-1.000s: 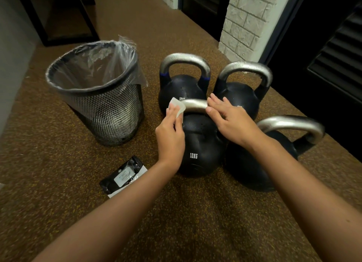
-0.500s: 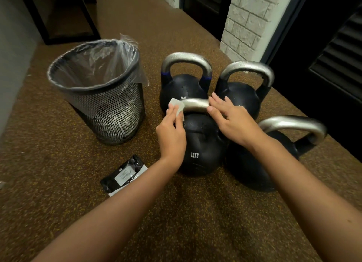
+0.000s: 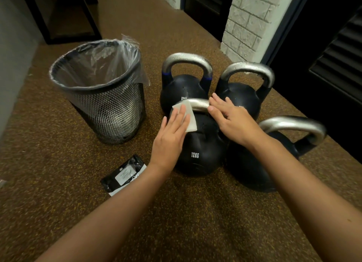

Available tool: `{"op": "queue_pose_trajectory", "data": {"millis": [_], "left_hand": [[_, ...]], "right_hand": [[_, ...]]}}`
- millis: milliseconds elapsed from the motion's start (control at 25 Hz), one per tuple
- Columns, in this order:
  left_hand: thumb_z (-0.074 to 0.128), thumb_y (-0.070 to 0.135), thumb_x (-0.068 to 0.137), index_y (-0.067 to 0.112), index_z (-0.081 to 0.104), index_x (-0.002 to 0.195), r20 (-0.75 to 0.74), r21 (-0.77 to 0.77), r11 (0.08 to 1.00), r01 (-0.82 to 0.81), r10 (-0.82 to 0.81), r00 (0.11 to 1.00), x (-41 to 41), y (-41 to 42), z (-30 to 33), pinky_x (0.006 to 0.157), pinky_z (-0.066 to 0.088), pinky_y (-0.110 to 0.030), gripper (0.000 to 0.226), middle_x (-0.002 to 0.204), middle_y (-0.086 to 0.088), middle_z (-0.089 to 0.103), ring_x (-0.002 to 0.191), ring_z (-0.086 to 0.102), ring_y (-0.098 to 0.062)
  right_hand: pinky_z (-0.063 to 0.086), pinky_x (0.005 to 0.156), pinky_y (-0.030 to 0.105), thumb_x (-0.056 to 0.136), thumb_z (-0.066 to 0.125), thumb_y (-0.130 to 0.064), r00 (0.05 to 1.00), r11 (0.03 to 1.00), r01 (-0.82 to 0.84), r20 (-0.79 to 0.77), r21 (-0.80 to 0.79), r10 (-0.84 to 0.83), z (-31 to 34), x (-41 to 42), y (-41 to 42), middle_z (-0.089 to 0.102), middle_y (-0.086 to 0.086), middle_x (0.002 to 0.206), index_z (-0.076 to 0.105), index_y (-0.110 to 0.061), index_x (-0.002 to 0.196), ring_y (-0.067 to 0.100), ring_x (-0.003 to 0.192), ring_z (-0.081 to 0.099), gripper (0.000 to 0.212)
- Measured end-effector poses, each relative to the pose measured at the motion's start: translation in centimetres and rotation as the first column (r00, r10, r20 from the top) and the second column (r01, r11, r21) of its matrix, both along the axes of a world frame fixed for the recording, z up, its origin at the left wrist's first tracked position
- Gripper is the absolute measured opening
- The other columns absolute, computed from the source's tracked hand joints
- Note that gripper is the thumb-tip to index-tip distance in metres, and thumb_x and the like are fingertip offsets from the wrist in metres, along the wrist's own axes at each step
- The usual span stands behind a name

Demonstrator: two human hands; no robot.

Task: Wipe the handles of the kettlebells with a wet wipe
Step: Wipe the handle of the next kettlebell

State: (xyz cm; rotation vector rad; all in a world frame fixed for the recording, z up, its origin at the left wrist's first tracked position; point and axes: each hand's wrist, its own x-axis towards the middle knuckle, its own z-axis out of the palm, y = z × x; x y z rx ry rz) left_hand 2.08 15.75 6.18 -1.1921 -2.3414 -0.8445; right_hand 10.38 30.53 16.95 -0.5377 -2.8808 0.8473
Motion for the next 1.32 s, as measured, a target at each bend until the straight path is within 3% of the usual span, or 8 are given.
{"op": "queue_pose_trajectory", "data": {"millis": [240,360,520,760,1080,1320], "left_hand": [[0.063,-0.003,0.083,0.005,0.043,0.135,-0.077,-0.077,0.996,0.034,-0.04,0.996,-2.7,-2.3,-2.4,0.109,0.029,-0.045,0.056,0.147,-0.015,0.034,0.136,0.031,-0.027],[0.063,-0.002,0.084,0.004,0.044,0.135,-0.101,-0.057,0.997,0.049,-0.055,0.993,-2.4,-1.4,-1.6,0.11,0.028,-0.046,0.055,0.147,-0.017,0.034,0.137,0.029,-0.028],[0.063,0.0,0.083,0.005,0.045,0.134,-0.241,-0.094,0.992,0.084,-0.105,0.965,-2.6,-0.3,-0.3,0.111,0.023,-0.047,0.054,0.146,-0.016,0.036,0.136,0.029,-0.032],[0.045,0.003,0.088,0.008,0.043,0.136,-0.388,-0.179,0.976,0.125,-0.186,0.903,-1.9,1.7,0.8,0.111,0.023,-0.045,0.048,0.146,-0.011,0.037,0.136,0.03,-0.029],[0.061,0.003,0.086,0.011,0.04,0.138,-0.226,-0.095,0.994,0.054,-0.075,0.971,-2.7,-0.4,-0.1,0.112,0.021,-0.047,0.056,0.148,-0.015,0.032,0.138,0.025,-0.033],[0.052,0.008,0.091,0.014,0.039,0.139,-0.283,-0.12,0.99,0.076,-0.107,0.953,-2.5,0.8,1.7,0.112,0.024,-0.046,0.05,0.147,-0.012,0.035,0.137,0.03,-0.029]], "right_hand": [[0.007,0.115,0.031,0.099,0.032,-0.039,1.0,1.0,-0.004,-0.001,-0.004,0.004,0.0,0.0,0.0,0.019,-0.014,0.154,0.03,-0.028,0.144,0.018,0.146,0.005,0.047],[0.007,0.116,0.034,0.099,0.032,-0.04,1.0,1.0,0.003,-0.004,0.004,-0.003,-0.2,-0.1,0.0,0.019,-0.014,0.154,0.03,-0.027,0.145,0.019,0.146,0.005,0.047],[0.006,0.116,0.033,0.099,0.03,-0.04,1.0,1.0,0.004,-0.001,0.002,-0.004,-0.2,-0.2,0.0,0.019,-0.014,0.154,0.029,-0.027,0.144,0.018,0.146,0.005,0.047],[0.006,0.115,0.031,0.1,0.028,-0.041,1.0,1.0,-0.008,-0.007,-0.026,0.008,0.0,0.0,0.0,0.02,-0.012,0.154,0.029,-0.026,0.144,0.017,0.146,0.006,0.047],[0.004,0.115,0.03,0.1,0.024,-0.042,1.0,0.999,-0.006,0.006,-0.035,0.006,0.0,0.0,0.0,0.018,-0.014,0.155,0.028,-0.026,0.145,0.014,0.146,0.004,0.049],[0.004,0.115,0.029,0.1,0.024,-0.042,1.0,0.999,-0.006,0.003,-0.038,0.006,-0.1,0.0,0.1,0.018,-0.014,0.154,0.028,-0.026,0.145,0.013,0.145,0.004,0.048]]}}
